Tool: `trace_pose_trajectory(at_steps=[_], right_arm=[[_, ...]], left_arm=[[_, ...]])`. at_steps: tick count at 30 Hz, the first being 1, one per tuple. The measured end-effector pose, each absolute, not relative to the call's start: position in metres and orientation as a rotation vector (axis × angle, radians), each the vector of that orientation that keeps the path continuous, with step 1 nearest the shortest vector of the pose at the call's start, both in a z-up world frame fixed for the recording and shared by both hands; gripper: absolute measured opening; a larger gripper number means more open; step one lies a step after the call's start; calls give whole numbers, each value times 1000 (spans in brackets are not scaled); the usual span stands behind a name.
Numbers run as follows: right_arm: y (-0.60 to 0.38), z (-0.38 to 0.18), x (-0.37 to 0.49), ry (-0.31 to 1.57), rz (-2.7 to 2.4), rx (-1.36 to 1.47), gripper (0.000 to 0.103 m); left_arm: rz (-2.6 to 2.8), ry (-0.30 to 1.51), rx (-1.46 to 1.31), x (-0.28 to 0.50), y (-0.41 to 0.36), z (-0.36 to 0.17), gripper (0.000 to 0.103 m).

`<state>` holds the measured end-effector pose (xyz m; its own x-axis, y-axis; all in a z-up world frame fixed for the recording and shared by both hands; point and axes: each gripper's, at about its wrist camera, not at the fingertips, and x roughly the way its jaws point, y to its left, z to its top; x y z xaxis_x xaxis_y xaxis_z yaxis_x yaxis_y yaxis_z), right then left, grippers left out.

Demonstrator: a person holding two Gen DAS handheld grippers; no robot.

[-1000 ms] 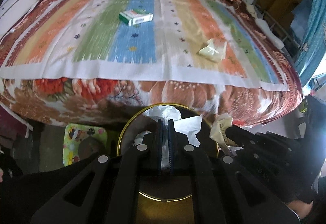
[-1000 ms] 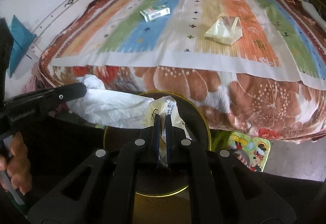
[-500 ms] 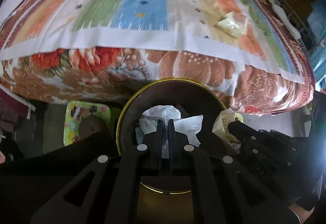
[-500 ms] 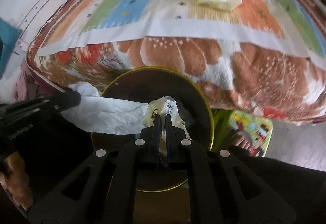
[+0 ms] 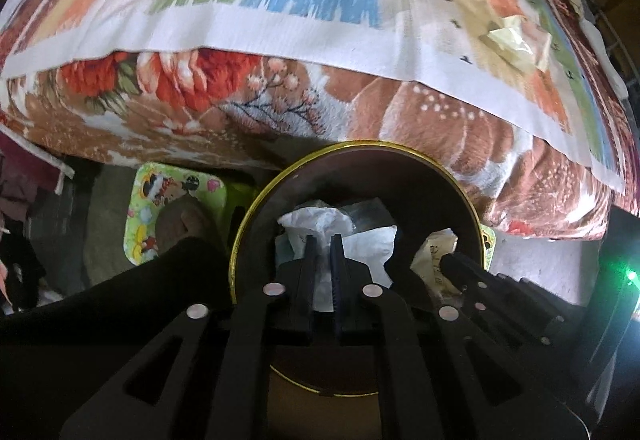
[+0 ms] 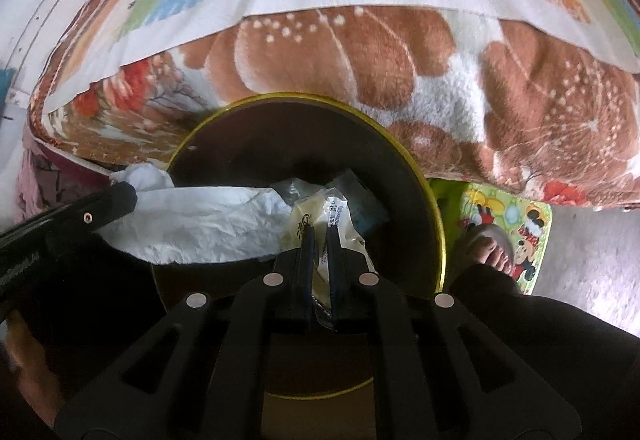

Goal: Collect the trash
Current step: 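Open left tool over the bin while right tool releases the wrapper into it, then move both open tools up from the bin toward the items on the bed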

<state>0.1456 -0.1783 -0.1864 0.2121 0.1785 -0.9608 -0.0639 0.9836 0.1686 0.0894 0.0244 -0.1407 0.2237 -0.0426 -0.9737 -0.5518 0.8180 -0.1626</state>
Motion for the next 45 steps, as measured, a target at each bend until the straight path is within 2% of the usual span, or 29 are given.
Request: trace_pose_trajectory(at_steps=[3, 7, 12, 16, 21, 28, 37, 43, 45], right_arm=[[-180, -194, 150, 1361, 156, 122, 28], [-179, -193, 152, 1351, 155, 125, 37], [-181, -180, 149, 1313, 152, 120, 42], [-181, -168, 145, 1279, 154, 110, 43], [-184, -146, 136, 1213, 166, 107, 51], [-197, -106, 124, 1095, 156, 112, 58], [-213, -72, 119, 986, 119, 100, 71], [-217, -55, 121, 933, 115, 81, 82], [-218, -48, 123, 916, 121, 81, 89]], left_arm=[[394, 1297, -566, 89, 29, -140, 24], [398, 1262, -568, 88, 31, -132, 31], [375, 1228, -586, 87, 32, -123, 37], [353, 1195, -576, 84, 30, -114, 42], [366, 1092, -484, 75, 27, -85, 58], [359, 974, -385, 64, 31, -47, 69], [242, 927, -268, 64, 19, -27, 84], [218, 913, -214, 72, 19, -19, 96], [217, 913, -189, 75, 19, -17, 97]])
